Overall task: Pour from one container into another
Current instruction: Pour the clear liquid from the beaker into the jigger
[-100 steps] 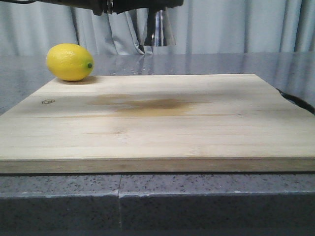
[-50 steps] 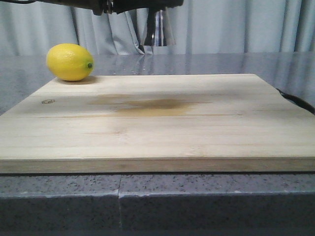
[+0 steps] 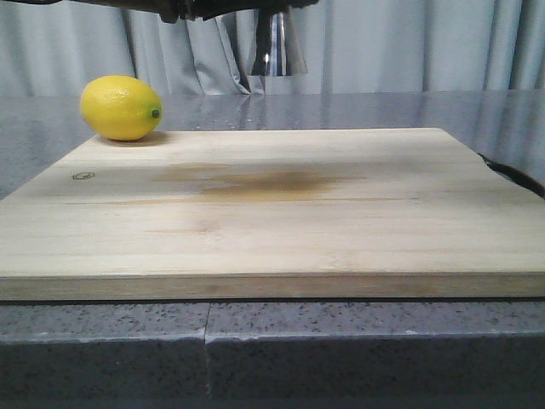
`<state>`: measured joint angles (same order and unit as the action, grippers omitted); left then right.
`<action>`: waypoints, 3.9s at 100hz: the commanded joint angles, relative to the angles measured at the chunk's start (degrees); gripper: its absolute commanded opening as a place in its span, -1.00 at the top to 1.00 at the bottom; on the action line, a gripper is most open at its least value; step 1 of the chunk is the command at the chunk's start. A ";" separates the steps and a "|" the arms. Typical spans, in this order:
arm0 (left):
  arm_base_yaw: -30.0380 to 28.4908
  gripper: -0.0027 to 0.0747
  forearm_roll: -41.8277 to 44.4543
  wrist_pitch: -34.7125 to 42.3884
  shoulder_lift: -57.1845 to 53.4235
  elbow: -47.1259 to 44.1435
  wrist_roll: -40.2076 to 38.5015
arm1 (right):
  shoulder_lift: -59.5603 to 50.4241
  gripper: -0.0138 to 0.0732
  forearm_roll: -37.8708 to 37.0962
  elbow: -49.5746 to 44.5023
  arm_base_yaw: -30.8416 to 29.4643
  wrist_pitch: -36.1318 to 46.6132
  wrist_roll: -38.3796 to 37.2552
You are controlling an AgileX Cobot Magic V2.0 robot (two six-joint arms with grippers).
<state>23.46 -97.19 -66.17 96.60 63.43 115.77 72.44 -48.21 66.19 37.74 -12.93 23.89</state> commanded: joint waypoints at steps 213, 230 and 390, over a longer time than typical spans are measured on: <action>-0.14 0.98 -2.89 -3.40 -3.01 1.70 -0.07 | -0.49 0.21 -6.61 2.22 0.10 6.07 0.15; -0.14 0.98 -2.89 -3.40 -3.01 1.70 -0.07 | -0.49 0.21 -7.56 2.22 0.10 6.07 0.15; -0.14 0.98 -2.87 -3.40 -3.01 1.70 -0.07 | -0.49 0.21 -13.95 2.22 0.10 6.22 0.15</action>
<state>23.46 -96.01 -66.27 96.60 63.43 115.81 73.65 -60.39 66.19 37.74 -9.13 23.97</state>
